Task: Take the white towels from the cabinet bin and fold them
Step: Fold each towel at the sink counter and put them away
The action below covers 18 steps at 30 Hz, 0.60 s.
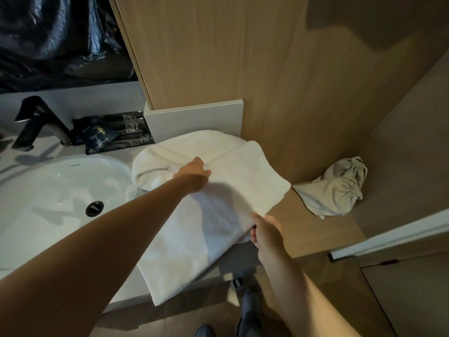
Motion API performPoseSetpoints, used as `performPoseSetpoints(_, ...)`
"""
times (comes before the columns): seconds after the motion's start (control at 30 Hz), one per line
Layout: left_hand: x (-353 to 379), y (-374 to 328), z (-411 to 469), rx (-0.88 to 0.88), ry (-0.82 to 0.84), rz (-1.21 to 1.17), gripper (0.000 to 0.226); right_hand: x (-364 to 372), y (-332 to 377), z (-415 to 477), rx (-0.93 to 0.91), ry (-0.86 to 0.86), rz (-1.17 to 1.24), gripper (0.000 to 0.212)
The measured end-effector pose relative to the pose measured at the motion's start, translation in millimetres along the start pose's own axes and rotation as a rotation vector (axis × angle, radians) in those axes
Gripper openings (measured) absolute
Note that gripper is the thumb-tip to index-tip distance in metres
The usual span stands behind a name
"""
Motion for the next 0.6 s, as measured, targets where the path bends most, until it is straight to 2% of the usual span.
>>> performPoseSetpoints(0.1, -17, 1, -4, 0.079, -0.021, -0.137, 0.032, -4, 14, -9, -0.061, 0.025, 0.051, 0.016)
performPoseSetpoints(0.17, -30, 1, -15, 0.11, 0.013, -0.29, 0.034, -8, 33, -17, -0.13, 0.051, 0.067, 0.02)
performPoseSetpoints(0.3, -48, -12, -52, 0.145, 0.279, -0.542, 0.044, -13, 86, -45, -0.313, 0.165, 0.009, 0.023)
performPoseSetpoints(0.4, -64, -30, -89, 0.203, 0.396, -0.741, 0.033, -19, 127, -72, -0.481, 0.223, -0.043, 0.024)
performPoseSetpoints(0.5, -90, -45, -122, 0.315, 0.298, -0.853, 0.022, -26, 162, -101, -0.635, 0.235, -0.14, 0.03)
performPoseSetpoints(0.6, -123, -59, -156, 0.45, 0.168, -0.863, 0.02, -36, 199, -135, -0.765, 0.21, -0.157, 0.039)
Point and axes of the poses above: each hand's wrist, its own z-axis towards the middle knuckle, its own x-axis out of the palm, y = z × x, the point moved 7 cm from there along z, towards the middle knuckle, and after that the axes turned 13 degrees about z, right-handed, at the moved point
